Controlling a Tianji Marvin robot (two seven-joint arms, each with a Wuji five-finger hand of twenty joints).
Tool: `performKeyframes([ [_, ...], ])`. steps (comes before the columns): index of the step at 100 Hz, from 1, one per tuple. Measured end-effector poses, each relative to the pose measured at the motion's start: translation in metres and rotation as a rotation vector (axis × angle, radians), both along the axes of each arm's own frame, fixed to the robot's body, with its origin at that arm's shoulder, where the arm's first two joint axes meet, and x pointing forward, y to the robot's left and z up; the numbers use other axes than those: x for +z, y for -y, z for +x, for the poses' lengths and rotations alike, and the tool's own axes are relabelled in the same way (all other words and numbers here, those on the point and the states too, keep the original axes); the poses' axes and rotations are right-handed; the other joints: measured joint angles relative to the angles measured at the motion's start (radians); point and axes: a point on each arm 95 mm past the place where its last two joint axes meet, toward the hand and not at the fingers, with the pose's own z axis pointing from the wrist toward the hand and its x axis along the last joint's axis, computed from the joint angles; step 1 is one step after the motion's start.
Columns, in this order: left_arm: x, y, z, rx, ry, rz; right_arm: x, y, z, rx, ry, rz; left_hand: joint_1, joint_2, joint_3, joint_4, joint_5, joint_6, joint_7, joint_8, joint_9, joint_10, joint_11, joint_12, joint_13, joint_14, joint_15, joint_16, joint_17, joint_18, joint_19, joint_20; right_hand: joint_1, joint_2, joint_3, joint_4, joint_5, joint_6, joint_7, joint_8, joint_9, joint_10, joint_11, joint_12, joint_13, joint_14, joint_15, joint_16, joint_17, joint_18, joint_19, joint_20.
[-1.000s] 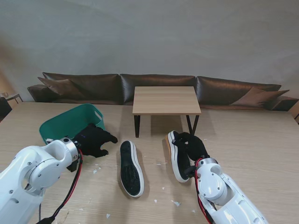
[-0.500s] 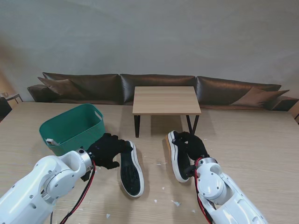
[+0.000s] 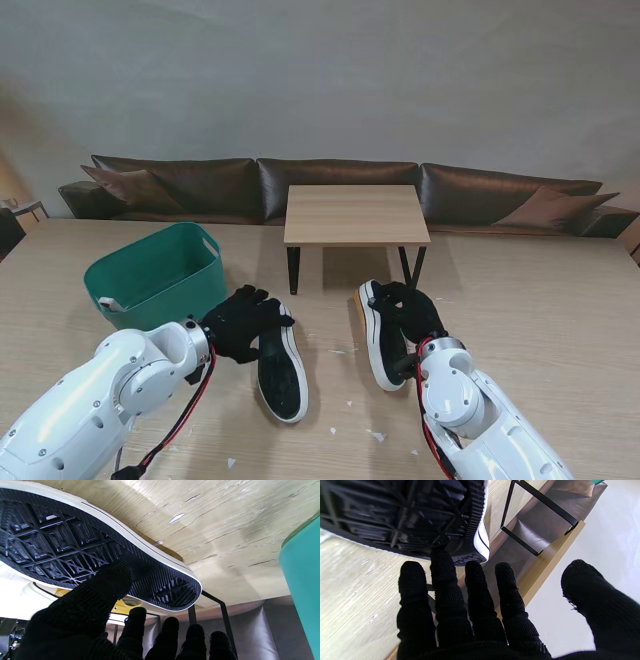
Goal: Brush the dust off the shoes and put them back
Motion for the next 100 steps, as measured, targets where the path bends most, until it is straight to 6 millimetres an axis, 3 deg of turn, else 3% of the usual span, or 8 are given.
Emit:
performKeyframes([
  [23,-0.01,0.003,0.007,-0.004,-0.024,0.011,0.0,0.0,0.0,-0.002,0.0,0.002,0.001,0.0,0.013,0.0,-0.011,-0.006,-0.006,-0.003,-0.034,-0.001,-0.015,-0.016,-0.01,-0.008,-0.002,0.0,-0.012,-0.009,-0.014,0.001,0.0,0.0,0.0,0.0,0.0,0.0,0.0,0.0,0.001,0.0,0.0,0.0,0.0,0.0,0.0,0.0,0.0,0.0,0.0,0.0],
  [34,-0.017,0.006,0.014,-0.003,-0.035,0.011,0.0,0.0,0.0,-0.001,-0.001,0.003,0.001,0.001,0.025,0.0,-0.013,-0.027,-0.021,-0.02,-0.074,-0.026,-0.051,-0.02,-0.031,-0.011,-0.004,-0.001,-0.013,-0.012,-0.025,0.001,0.0,0.0,0.0,0.0,0.0,0.0,0.001,0.0,0.012,0.0,0.0,0.0,0.0,0.0,0.0,0.0,0.0,0.0,0.0,0.0],
  [39,-0.018,0.006,0.017,-0.003,-0.034,0.018,0.0,0.0,0.0,-0.001,-0.001,0.003,0.001,0.001,0.029,0.0,-0.013,-0.012,-0.021,-0.02,-0.077,-0.008,-0.049,-0.019,-0.033,-0.011,-0.005,-0.001,-0.013,-0.016,-0.026,0.001,0.0,0.0,0.0,0.0,0.0,0.001,0.001,0.0,0.012,0.0,0.0,0.0,0.0,0.001,0.0,0.0,0.0,0.0,0.0,0.0],
  [73,-0.023,0.013,0.03,0.036,-0.072,0.006,0.0,0.0,0.001,-0.005,-0.002,0.009,-0.002,-0.016,0.09,-0.003,-0.014,-0.014,-0.026,-0.019,-0.099,-0.002,-0.064,-0.019,-0.051,-0.013,-0.04,0.004,-0.014,-0.017,-0.039,0.001,0.0,0.0,0.002,0.0,0.0,0.007,0.001,0.0,0.012,0.001,0.0,0.0,0.0,0.003,0.0,0.0,0.0,0.0,0.0,0.0],
  [94,-0.024,0.016,0.031,0.053,-0.083,0.014,0.0,0.0,0.001,-0.008,-0.002,0.012,-0.002,-0.024,0.123,-0.004,-0.016,-0.012,-0.029,-0.021,-0.101,-0.002,-0.095,-0.02,-0.048,-0.012,-0.014,0.035,-0.013,-0.017,-0.037,0.046,0.0,0.0,0.003,0.0,0.0,0.007,0.001,0.0,0.012,0.001,0.0,0.0,0.0,0.004,0.0,0.0,0.0,0.0,0.0,0.0],
  [100,-0.025,0.016,0.03,0.046,-0.079,0.033,0.0,0.0,0.002,-0.008,-0.002,0.012,-0.003,-0.011,0.126,-0.004,-0.048,-0.002,-0.033,-0.011,-0.124,0.005,-0.101,-0.019,-0.048,-0.012,-0.005,0.035,-0.012,-0.023,-0.037,0.049,0.0,0.0,0.003,0.0,0.0,0.007,0.001,0.0,0.012,0.001,0.0,0.0,0.0,0.004,0.0,0.0,0.0,0.0,0.0,0.0],
])
